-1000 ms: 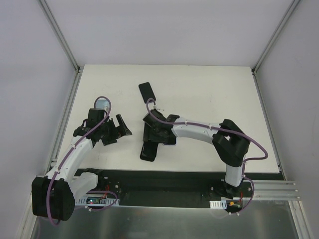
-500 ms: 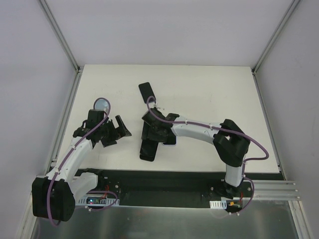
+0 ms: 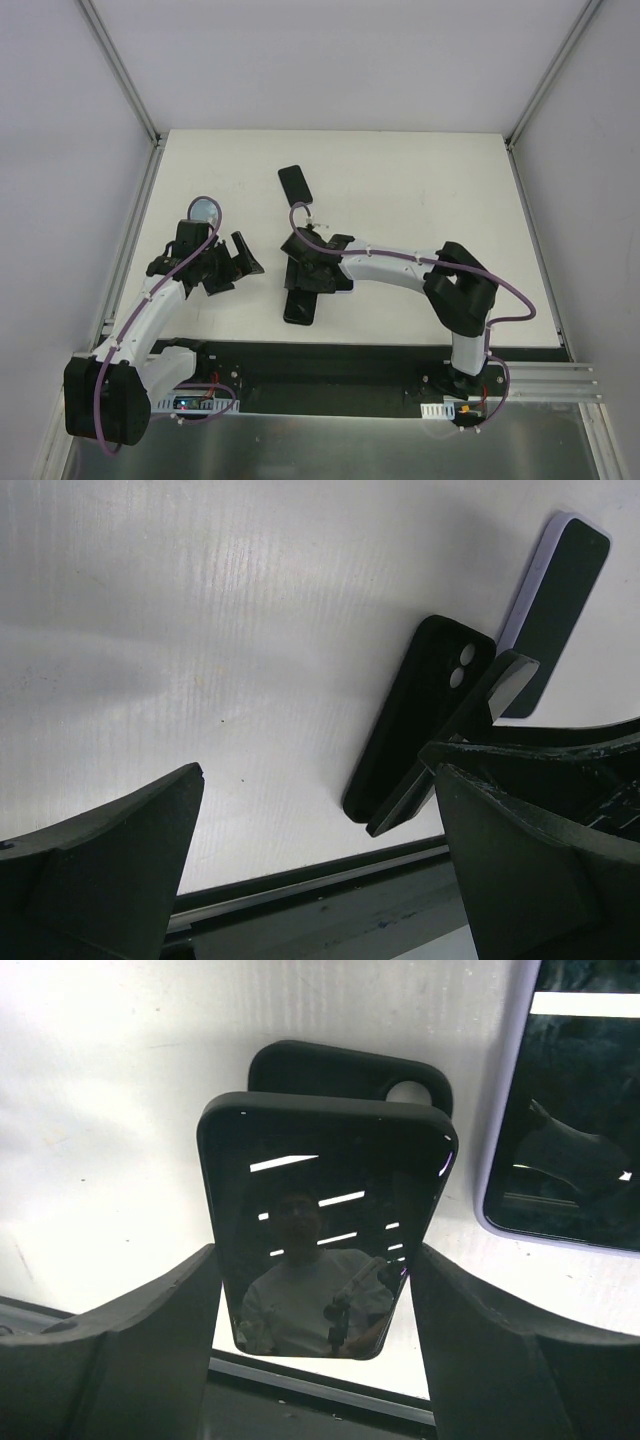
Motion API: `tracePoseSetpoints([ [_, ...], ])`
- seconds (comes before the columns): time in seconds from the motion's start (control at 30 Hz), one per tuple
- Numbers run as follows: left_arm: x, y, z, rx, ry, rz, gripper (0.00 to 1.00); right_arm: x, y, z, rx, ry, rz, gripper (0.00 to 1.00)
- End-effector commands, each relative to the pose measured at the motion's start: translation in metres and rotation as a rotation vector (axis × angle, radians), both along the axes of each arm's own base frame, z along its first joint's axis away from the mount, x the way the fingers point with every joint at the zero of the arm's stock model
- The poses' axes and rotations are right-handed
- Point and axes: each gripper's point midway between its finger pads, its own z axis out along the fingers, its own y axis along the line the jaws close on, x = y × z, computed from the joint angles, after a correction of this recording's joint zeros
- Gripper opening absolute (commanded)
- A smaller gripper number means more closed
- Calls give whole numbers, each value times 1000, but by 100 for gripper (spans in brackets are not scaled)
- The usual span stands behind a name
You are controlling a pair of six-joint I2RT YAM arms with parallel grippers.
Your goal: Put the phone into the phone case
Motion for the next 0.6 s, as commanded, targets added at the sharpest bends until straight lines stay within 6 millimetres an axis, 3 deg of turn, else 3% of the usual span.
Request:
tracePoseSetpoints([
  [0.0,2,4,1,-1,7,34,99,2,-9,0,-39,-16,-44,49],
  [0.43,3,5,0,5,10,33,99,3,-10,-6,-94,-23,-12,72],
  [0.57,5,4,3,-1,5,33,99,2,-2,-3,-75,-26,34,78],
])
